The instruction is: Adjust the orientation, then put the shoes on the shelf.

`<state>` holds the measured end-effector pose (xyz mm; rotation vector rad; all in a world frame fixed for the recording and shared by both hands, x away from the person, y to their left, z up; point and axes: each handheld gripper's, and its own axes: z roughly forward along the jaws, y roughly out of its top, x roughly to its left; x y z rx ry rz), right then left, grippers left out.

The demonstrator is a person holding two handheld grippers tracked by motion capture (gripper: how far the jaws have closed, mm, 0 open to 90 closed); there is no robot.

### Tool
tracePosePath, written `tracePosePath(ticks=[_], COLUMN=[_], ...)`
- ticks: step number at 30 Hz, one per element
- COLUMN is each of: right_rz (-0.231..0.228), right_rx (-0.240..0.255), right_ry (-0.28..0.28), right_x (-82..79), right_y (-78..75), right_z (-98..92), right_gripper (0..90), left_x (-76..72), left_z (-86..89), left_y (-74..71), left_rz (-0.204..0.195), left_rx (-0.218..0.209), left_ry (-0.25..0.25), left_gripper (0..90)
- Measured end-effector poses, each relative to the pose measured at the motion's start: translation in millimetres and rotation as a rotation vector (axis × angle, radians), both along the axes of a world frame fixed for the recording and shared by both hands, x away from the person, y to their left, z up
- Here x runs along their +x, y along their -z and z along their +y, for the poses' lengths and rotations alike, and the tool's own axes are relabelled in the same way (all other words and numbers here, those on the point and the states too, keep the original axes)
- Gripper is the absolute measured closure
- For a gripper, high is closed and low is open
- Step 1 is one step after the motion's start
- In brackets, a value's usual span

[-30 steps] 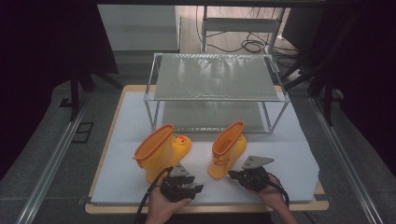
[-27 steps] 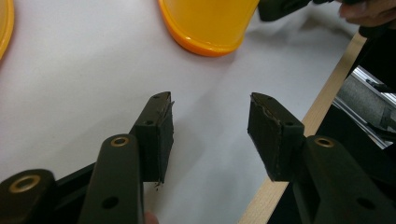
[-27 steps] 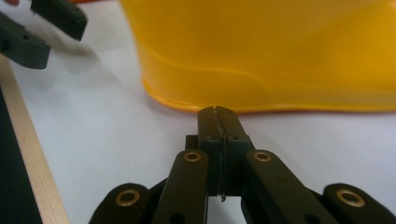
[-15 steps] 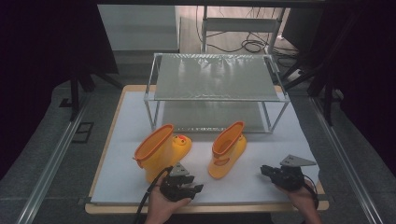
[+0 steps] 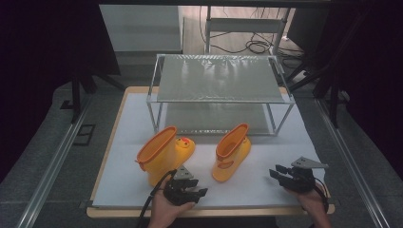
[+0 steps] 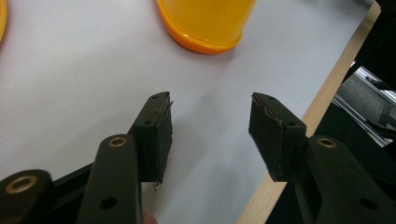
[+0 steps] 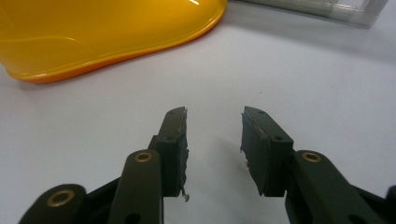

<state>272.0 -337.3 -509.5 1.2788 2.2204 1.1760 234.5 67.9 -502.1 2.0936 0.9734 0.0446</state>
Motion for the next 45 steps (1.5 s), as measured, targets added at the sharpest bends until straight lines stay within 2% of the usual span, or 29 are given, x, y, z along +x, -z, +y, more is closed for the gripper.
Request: tracePosePath(ticks=[8, 10, 14, 15, 16, 18, 19, 20, 22, 25, 26, 29, 30, 31, 32, 33, 34, 35, 40, 45], right_rz=[0.000, -0.004, -0.006, -0.009, -0.009, -0.013, -0.015, -0.015, -0.015, -0.014, -0.014, -0.015, -0.015, -0.013, -0.012, -0.012, -0.012, -0.012, -0.009, -0.008], right_rx=[0.013, 0.013, 0.018, 0.020, 0.020, 0.023, 0.025, 0.025, 0.026, 0.028, 0.028, 0.026, 0.026, 0.026, 0.026, 0.026, 0.026, 0.026, 0.028, 0.027], right_ry=[0.009, 0.008, 0.008, 0.010, 0.010, 0.011, 0.013, 0.013, 0.013, 0.011, 0.011, 0.007, 0.007, 0.007, 0.007, 0.007, 0.006, 0.006, 0.006, 0.004], right_x=[0.4, 0.3, 0.2, 0.3, 0.3, 0.3, 0.1, 0.1, 0.1, 0.3, 0.3, 0.4, 0.4, 0.3, 0.3, 0.3, 0.3, 0.3, 0.5, 0.6], right_y=[-2.5, -3.5, -4.7, -5.7, -5.7, -6.8, -7.5, -7.5, -7.8, -8.2, -8.2, -8.4, -8.4, -8.4, -8.3, -8.3, -8.3, -8.3, -7.9, -7.1], right_z=[-1.8, -1.7, -2.3, -2.8, -2.8, -3.8, -4.7, -4.7, -5.5, -5.4, -5.4, -3.9, -3.9, -3.3, -3.2, -3.2, -3.1, -3.1, -2.9, -2.5], right_gripper=[55.8, 55.1, 54.2, 54.0, 54.0, 54.0, 53.9, 53.9, 53.8, 53.7, 53.7, 53.7, 53.7, 53.7, 53.7, 53.7, 53.7, 53.7, 53.6, 53.6], left_x=[-3.1, -3.7, -4.3, -4.7, -4.7, -4.6, -4.6, -4.6, -4.1, 0.2, 0.2, 7.8, 7.8, 12.0, 14.4, 14.4, 19.6, 19.6, 35.5, 48.8], left_z=[-0.8, 0.2, 1.5, 1.2, 1.2, 0.6, -0.4, -0.4, -2.2, -4.0, -4.0, -4.8, -4.8, -5.5, -5.6, -5.6, -4.6, -4.6, -3.0, -6.5], left_y=[-8.1, -11.5, -21.6, -30.4, -30.4, -43.9, -53.8, -53.8, -64.4, -86.2, -86.2, -109.1, -109.1, -119.2, -123.3, -123.3, -131.1, -131.1, -154.1, -165.8], left_rz=[-0.001, -0.003, 0.026, 0.035, 0.035, 0.028, 0.037, 0.037, 0.049, 0.066, 0.066, 0.092, 0.092, 0.100, 0.108, 0.108, 0.114, 0.114, 0.115, 0.127], left_rx=[-0.004, 0.006, 0.015, 0.015, 0.015, 0.035, 0.038, 0.038, 0.042, 0.044, 0.044, 0.034, 0.034, 0.028, 0.020, 0.020, 0.008, 0.008, -0.010, -0.011], left_ry=[0.015, 0.017, 0.032, 0.046, 0.046, 0.073, 0.097, 0.097, 0.117, 0.166, 0.166, 0.214, 0.214, 0.233, 0.242, 0.242, 0.247, 0.247, 0.256, 0.272], left_gripper=[46.8, 45.7, 44.9, 44.7, 44.5, 44.2, 43.7, 43.7, 43.8, 44.3, 44.4, 44.7, 44.7, 44.8, 45.0, 45.1, 45.3, 45.5, 47.0, 47.9])
